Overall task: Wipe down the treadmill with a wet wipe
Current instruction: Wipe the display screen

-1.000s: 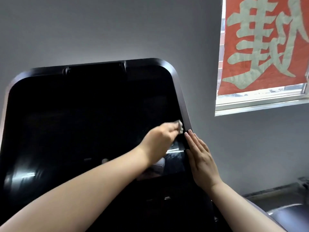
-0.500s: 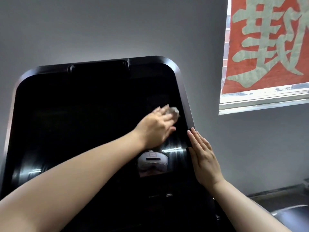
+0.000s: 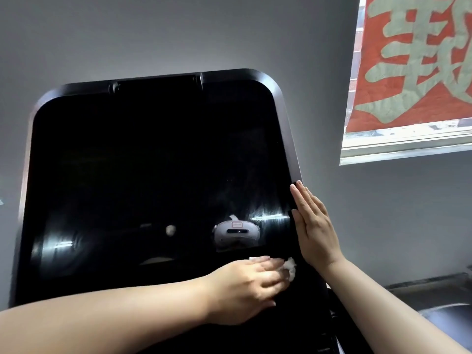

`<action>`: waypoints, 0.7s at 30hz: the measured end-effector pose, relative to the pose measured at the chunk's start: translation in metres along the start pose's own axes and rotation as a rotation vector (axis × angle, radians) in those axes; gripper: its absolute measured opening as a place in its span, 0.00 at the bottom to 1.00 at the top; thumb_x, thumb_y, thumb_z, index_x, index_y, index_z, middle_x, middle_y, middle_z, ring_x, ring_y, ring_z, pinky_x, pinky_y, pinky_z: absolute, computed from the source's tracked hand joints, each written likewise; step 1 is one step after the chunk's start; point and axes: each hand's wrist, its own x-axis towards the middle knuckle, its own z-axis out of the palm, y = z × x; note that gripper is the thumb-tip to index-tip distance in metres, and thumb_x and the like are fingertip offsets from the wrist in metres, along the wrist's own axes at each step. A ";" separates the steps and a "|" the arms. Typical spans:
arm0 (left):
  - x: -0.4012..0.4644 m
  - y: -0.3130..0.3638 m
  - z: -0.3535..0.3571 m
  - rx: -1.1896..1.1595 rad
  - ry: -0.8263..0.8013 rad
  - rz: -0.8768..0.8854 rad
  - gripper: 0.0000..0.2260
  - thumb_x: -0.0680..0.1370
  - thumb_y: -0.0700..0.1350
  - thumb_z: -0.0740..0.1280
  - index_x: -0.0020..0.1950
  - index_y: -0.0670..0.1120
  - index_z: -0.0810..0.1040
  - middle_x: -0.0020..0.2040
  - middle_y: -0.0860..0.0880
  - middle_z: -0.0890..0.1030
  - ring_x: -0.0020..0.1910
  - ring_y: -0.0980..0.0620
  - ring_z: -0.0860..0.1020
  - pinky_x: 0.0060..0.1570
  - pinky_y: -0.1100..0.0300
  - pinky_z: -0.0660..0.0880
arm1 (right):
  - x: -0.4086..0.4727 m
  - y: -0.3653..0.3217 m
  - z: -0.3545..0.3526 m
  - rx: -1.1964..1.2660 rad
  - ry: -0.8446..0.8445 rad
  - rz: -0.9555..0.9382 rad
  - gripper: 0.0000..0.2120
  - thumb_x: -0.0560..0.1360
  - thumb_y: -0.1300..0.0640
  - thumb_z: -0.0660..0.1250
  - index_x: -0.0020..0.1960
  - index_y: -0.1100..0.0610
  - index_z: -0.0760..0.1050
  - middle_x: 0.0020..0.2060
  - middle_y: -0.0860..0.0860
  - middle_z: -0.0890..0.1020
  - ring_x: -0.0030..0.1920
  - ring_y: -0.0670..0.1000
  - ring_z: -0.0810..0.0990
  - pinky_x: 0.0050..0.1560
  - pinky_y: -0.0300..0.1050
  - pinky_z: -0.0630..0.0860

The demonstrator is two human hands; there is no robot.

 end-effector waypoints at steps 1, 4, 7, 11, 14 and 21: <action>-0.001 -0.004 -0.001 0.000 -0.008 0.035 0.18 0.79 0.49 0.55 0.59 0.46 0.80 0.61 0.49 0.79 0.63 0.49 0.75 0.65 0.56 0.68 | 0.000 0.000 0.000 -0.001 -0.002 0.002 0.22 0.79 0.56 0.53 0.72 0.60 0.64 0.70 0.51 0.65 0.69 0.51 0.64 0.70 0.30 0.53; 0.016 -0.045 -0.015 0.062 0.054 -0.020 0.17 0.76 0.47 0.57 0.56 0.43 0.81 0.58 0.47 0.81 0.59 0.47 0.78 0.62 0.56 0.70 | 0.000 0.000 -0.001 0.005 -0.006 0.003 0.22 0.79 0.55 0.52 0.72 0.60 0.64 0.70 0.51 0.65 0.69 0.51 0.64 0.70 0.30 0.53; 0.044 -0.099 -0.034 0.184 0.112 -0.288 0.20 0.74 0.45 0.56 0.57 0.39 0.81 0.57 0.42 0.81 0.56 0.44 0.80 0.55 0.51 0.76 | 0.000 0.000 -0.003 0.009 -0.020 0.003 0.22 0.80 0.54 0.52 0.72 0.60 0.63 0.70 0.52 0.65 0.69 0.51 0.63 0.71 0.30 0.52; 0.059 -0.106 -0.038 0.137 0.138 -0.535 0.23 0.74 0.46 0.55 0.60 0.34 0.77 0.59 0.36 0.78 0.58 0.39 0.78 0.55 0.46 0.74 | 0.000 0.000 -0.002 0.008 -0.033 0.002 0.22 0.80 0.54 0.51 0.72 0.59 0.63 0.70 0.52 0.65 0.70 0.51 0.63 0.71 0.31 0.53; 0.047 -0.058 -0.019 0.084 0.102 -0.409 0.24 0.75 0.48 0.55 0.64 0.34 0.74 0.63 0.36 0.76 0.62 0.39 0.75 0.61 0.50 0.71 | 0.000 0.001 -0.002 0.017 -0.018 0.012 0.22 0.79 0.54 0.51 0.72 0.59 0.63 0.70 0.52 0.65 0.69 0.51 0.63 0.70 0.29 0.52; -0.005 -0.034 -0.019 0.135 -0.070 -0.062 0.23 0.76 0.52 0.54 0.60 0.43 0.80 0.62 0.46 0.79 0.63 0.48 0.76 0.63 0.55 0.70 | -0.001 -0.002 -0.002 0.001 -0.005 0.006 0.22 0.79 0.56 0.52 0.71 0.61 0.66 0.69 0.52 0.66 0.69 0.51 0.64 0.70 0.30 0.53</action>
